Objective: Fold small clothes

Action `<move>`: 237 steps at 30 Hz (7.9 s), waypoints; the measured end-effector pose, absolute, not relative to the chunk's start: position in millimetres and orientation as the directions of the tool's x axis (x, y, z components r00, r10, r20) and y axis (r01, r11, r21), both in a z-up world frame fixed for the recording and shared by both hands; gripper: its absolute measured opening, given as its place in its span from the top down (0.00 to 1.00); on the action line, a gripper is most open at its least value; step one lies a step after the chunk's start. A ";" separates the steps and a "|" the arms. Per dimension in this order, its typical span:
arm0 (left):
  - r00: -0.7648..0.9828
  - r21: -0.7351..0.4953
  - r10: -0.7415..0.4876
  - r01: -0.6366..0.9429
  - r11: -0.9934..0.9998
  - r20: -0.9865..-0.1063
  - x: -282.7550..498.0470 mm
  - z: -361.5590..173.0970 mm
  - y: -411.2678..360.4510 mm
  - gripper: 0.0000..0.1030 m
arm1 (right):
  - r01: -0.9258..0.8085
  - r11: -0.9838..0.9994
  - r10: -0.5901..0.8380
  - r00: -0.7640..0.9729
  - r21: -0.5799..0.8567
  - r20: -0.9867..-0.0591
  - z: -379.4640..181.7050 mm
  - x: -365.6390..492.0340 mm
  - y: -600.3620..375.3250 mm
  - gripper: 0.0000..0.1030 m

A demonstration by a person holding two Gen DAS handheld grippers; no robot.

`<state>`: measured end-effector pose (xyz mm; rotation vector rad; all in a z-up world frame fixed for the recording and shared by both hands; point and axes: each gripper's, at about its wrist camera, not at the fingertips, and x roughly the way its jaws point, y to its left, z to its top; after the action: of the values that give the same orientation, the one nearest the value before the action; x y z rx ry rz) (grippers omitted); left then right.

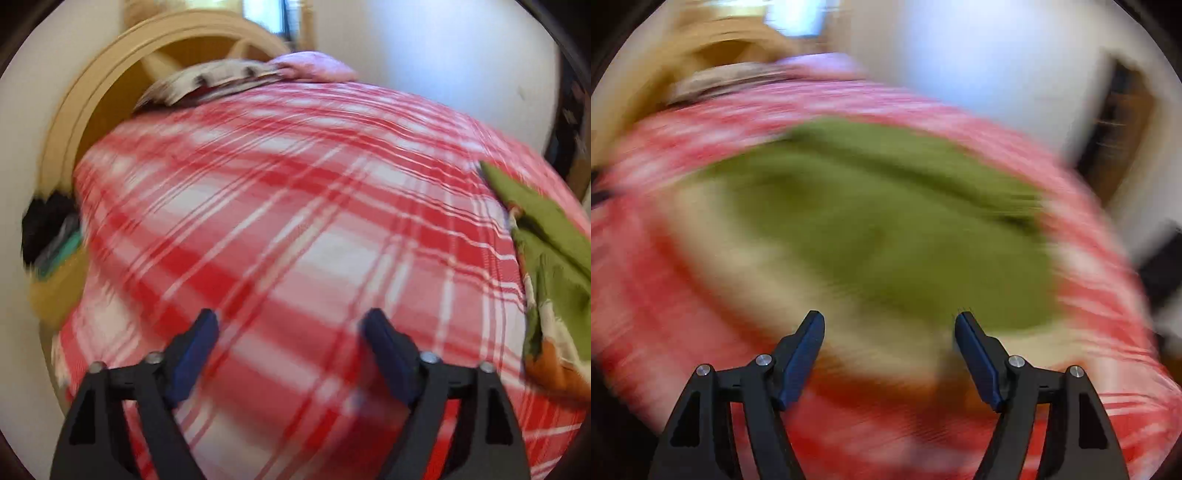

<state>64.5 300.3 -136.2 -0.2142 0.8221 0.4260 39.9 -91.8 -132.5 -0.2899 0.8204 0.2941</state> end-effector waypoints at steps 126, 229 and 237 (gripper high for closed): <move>0.585 0.047 -0.116 0.256 0.965 -0.802 200.0 -130.1 71.3 0.03 | -0.147 0.989 0.093 0.644 -0.003 -0.759 -130.9 148.5 -218.2 0.79; 0.649 -0.017 0.055 -0.104 0.994 -0.759 442.3 -125.2 56.4 0.87 | 0.100 0.963 -0.240 0.747 -0.252 -0.620 -112.3 396.3 -251.7 0.92; 0.631 0.051 0.117 -0.122 0.991 -0.767 447.2 -128.9 49.8 0.76 | 0.081 0.965 -0.239 0.661 -0.249 -0.711 -131.1 416.3 -256.8 0.91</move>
<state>447.2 49.8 -128.9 -0.0056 0.8769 0.1364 416.3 -256.8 -131.1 -0.2026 0.8297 -0.1825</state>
